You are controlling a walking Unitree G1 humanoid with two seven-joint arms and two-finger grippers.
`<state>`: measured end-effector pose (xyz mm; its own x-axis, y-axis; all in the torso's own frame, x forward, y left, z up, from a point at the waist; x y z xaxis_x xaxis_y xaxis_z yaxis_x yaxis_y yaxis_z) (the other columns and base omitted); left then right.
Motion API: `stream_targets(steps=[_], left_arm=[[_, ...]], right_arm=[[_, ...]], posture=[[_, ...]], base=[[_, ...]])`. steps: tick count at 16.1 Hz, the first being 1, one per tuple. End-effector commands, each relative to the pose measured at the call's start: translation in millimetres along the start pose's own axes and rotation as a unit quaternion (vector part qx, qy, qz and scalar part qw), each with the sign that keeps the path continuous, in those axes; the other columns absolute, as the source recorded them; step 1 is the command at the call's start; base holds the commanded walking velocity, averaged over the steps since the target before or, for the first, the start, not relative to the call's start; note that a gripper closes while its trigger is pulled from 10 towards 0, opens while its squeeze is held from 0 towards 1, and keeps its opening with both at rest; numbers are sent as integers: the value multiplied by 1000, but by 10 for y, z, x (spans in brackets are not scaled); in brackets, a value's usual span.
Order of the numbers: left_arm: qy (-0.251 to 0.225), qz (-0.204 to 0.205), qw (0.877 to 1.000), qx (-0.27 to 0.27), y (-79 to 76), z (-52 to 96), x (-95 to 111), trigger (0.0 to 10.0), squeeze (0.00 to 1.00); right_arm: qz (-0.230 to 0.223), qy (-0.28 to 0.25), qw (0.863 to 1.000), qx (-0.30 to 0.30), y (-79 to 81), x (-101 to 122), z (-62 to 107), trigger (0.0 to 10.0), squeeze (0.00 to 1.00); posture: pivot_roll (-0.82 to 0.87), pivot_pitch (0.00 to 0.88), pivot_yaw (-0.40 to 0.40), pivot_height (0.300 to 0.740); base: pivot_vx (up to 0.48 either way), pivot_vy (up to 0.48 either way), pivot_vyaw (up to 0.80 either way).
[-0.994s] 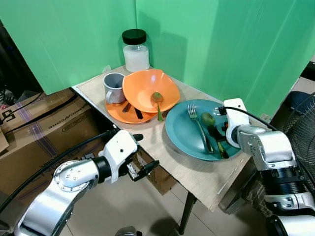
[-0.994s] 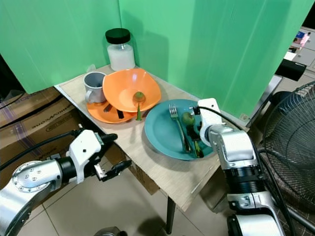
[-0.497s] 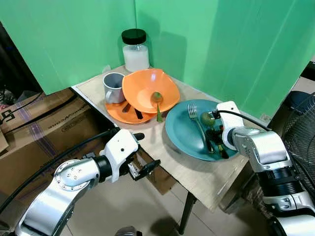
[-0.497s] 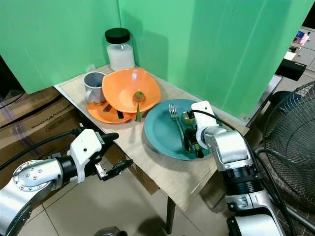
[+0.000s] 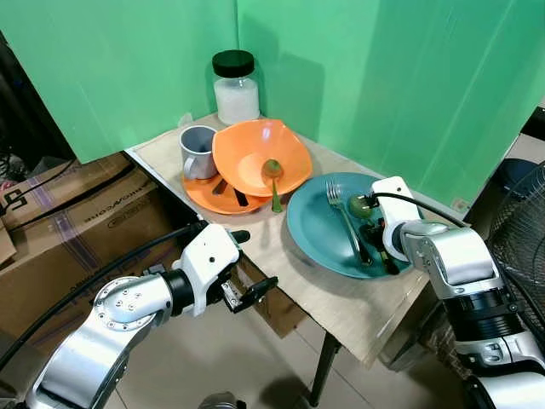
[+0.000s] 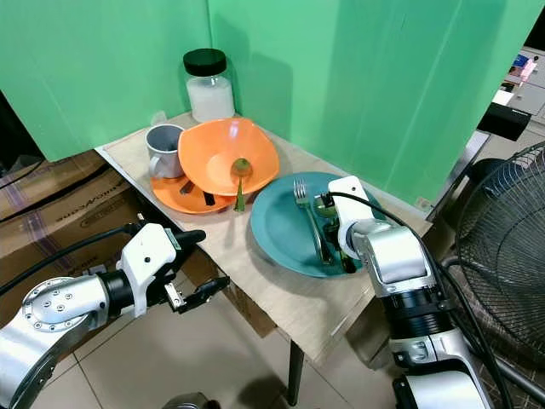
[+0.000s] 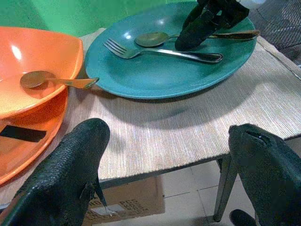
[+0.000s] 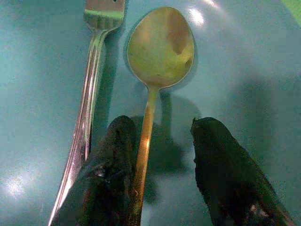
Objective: Setting the table
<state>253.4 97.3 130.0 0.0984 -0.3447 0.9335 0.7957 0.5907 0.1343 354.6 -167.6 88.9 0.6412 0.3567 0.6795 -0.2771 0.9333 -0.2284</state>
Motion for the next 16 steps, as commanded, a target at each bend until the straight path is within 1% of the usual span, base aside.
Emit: stream_targets(steps=[1,5,9,11,12,14,16], left_arm=[[5,-2,1000,2,28,-14,-17,10000,0],[4,-4,1000,3,32,-16,-16,10000,0],[4,-7,1000,2,28,-21,-16,10000,0],[3,-11,1000,3,54,-23,-10,10000,0],[3,-12,1000,3,62,-22,-8,10000,0],[-3,-17,1000,7,109,-17,35,10000,0],[-10,-18,1000,8,129,-16,71,10000,0]], right_arm=[[4,2,1000,2,2,30,6,0,0],[4,0,1000,4,13,36,2,0,0],[-4,-12,1000,4,2,78,37,0,0],[-19,-41,999,-3,-37,180,130,0,0],[-20,-46,999,-4,-40,200,148,0,0],[-32,-76,997,-13,-127,325,333,0,0],[-42,-94,995,-12,-169,358,477,0,0]], posture=[[111,0,33,740],[112,0,32,740],[112,0,33,740],[110,0,38,740],[110,0,39,740],[111,0,47,740],[107,0,59,740]], base=[[0,0,0],[0,0,0],[0,0,0],[0,0,0],[0,0,0],[0,0,0],[0,0,0]])
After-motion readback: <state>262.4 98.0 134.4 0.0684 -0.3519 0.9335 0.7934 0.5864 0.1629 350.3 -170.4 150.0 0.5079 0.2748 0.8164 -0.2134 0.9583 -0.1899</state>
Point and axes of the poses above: a point about 5 cm out from each wrist's last joint towards the gripper, its own z axis pointing back from the gripper into the wrist, its own x axis along the axis of the wrist's last joint, y = z × x, the point moved 5 cm from there along -z, pointing out of the wrist towards the gripper, and after that the axes turned 4 degrees about z, right-handed, at the moved point
